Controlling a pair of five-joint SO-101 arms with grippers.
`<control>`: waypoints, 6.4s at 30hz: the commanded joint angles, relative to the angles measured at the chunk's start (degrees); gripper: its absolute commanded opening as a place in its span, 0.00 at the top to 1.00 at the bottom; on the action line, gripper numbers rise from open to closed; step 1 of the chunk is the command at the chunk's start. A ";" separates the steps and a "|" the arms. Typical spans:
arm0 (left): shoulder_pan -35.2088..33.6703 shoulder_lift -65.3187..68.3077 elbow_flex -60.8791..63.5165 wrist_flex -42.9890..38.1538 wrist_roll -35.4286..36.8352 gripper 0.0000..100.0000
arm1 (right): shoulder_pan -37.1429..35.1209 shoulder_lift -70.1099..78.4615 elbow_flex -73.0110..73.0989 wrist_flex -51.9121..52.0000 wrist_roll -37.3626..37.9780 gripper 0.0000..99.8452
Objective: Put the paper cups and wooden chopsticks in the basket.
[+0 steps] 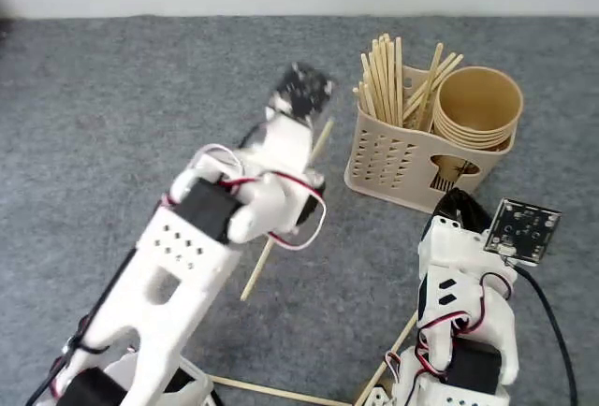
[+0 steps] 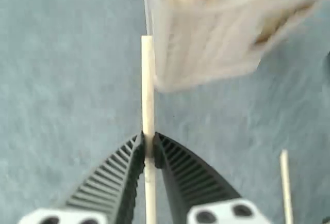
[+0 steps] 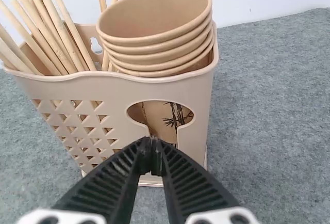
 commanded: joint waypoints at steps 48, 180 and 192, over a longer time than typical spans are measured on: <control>-4.92 7.91 -17.63 -31.21 11.87 0.83 | -2.33 -0.48 0.97 -0.84 0.09 0.99; -75.52 -9.32 1.80 -10.37 12.04 0.83 | -42.15 48.22 -55.91 27.21 18.73 0.99; -75.43 -9.58 3.38 -10.73 12.04 0.83 | -26.15 51.03 -58.73 -4.88 18.46 0.99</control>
